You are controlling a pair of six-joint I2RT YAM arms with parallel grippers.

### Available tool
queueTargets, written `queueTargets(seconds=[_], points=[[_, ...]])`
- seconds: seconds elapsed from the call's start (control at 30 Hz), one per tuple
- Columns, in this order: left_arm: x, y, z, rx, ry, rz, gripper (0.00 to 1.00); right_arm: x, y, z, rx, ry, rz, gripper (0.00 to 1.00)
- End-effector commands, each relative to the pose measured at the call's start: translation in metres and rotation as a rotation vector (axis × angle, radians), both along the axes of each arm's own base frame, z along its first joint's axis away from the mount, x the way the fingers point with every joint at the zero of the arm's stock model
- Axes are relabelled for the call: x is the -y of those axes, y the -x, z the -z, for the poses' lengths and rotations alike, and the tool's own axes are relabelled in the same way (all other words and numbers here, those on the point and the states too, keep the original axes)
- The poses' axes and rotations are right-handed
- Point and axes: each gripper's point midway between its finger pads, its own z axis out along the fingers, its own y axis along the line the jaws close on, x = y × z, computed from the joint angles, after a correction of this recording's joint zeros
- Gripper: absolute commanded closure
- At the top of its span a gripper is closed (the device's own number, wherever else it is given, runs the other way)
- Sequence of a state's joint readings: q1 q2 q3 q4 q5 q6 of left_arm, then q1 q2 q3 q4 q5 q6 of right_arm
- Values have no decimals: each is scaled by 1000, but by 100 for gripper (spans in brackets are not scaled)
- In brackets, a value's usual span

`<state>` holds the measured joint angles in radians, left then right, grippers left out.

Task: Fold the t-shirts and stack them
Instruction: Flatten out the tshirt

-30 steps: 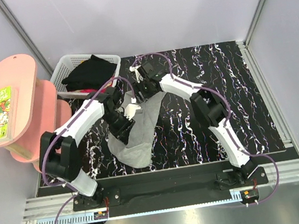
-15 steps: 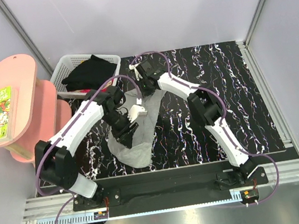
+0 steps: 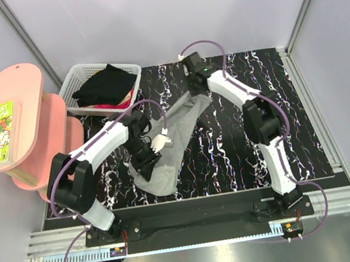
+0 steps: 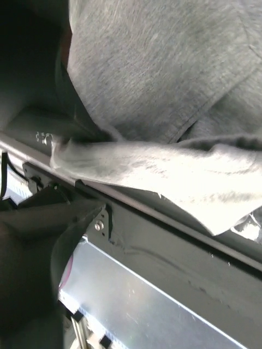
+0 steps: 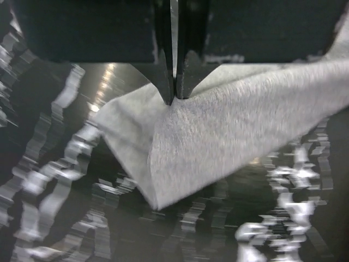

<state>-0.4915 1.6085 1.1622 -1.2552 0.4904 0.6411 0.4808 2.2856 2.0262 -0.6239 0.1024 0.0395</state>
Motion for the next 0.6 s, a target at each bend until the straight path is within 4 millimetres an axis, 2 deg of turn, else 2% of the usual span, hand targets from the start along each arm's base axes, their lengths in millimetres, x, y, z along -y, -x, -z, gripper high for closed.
queueTargets(seconds=[0.0,0.03,0.07,0.1,0.13,0.2,0.27,0.3,0.37,0.47,0.57], points=[[3,-10,13,7,-6,13,89,53,1,-37,58,37,157,100],[2,-12,15,11,-12,18,97,62,5,-37,54,47,179,100],[1,-13,16,15,-18,20,100,77,3,-36,52,49,229,100],[-1,-13,16,23,-23,27,100,85,5,-34,44,54,252,100],[-5,-17,17,52,-43,41,100,94,4,-41,57,48,282,100],[-12,-25,12,117,-60,45,100,125,0,-46,67,46,384,100],[-26,-46,5,233,-109,24,100,148,4,-55,64,26,471,100],[-33,-55,3,275,-126,11,100,166,6,-53,47,25,517,100],[-52,-83,-6,390,-179,-32,100,183,14,-63,60,27,586,100],[-74,-118,-20,515,-219,-102,100,204,35,-66,59,68,664,100],[-88,-144,-34,611,-233,-164,100,213,62,-62,33,78,724,100]])
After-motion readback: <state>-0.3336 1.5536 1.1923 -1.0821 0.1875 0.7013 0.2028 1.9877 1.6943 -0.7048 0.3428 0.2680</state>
